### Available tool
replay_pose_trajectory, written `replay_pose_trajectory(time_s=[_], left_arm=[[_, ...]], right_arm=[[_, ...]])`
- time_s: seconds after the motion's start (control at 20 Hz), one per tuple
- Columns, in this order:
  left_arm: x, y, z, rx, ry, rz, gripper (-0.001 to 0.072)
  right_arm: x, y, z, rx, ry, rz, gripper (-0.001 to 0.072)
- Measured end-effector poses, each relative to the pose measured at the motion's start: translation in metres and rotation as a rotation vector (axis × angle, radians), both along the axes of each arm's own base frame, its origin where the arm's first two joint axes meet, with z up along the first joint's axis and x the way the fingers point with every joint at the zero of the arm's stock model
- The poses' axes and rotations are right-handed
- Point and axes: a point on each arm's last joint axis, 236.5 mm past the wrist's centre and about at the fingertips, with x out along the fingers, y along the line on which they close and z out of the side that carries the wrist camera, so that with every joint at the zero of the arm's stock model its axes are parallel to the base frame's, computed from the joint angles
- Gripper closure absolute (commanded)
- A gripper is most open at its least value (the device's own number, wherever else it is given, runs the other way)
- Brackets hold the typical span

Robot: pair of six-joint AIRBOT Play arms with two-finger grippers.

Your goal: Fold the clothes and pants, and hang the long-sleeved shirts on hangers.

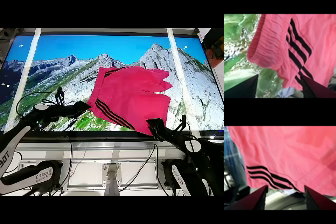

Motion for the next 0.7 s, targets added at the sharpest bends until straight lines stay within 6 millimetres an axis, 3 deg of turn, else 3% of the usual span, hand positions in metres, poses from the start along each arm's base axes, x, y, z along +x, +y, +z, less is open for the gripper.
replay_pose_trajectory(time_s=[0.15,0.2,0.35,0.4,0.55,0.7], left_arm=[[0.000,-0.014,-0.014,-0.029,0.050,0.019,0.0123],[0.001,-0.018,-0.018,-0.036,0.065,0.025,0.0227],[0.007,-0.023,-0.025,-0.043,0.084,0.036,0.0664],[0.012,-0.023,-0.025,-0.043,0.079,0.040,0.0698],[0.029,-0.024,-0.015,-0.035,0.015,0.028,0.0700],[0.041,-0.024,-0.006,-0.023,-0.037,0.013,0.0701]], right_arm=[[0.003,-0.003,0.004,0.024,-0.022,-0.045,0.0186],[0.005,-0.003,0.005,0.029,-0.028,-0.053,0.0186],[0.006,-0.003,0.008,0.041,-0.034,-0.064,0.0186],[0.005,-0.003,0.008,0.046,-0.030,-0.066,0.0187],[-0.002,0.001,0.004,0.077,0.022,-0.070,0.0188],[-0.017,-0.003,-0.015,0.054,0.133,-0.085,0.0217]])
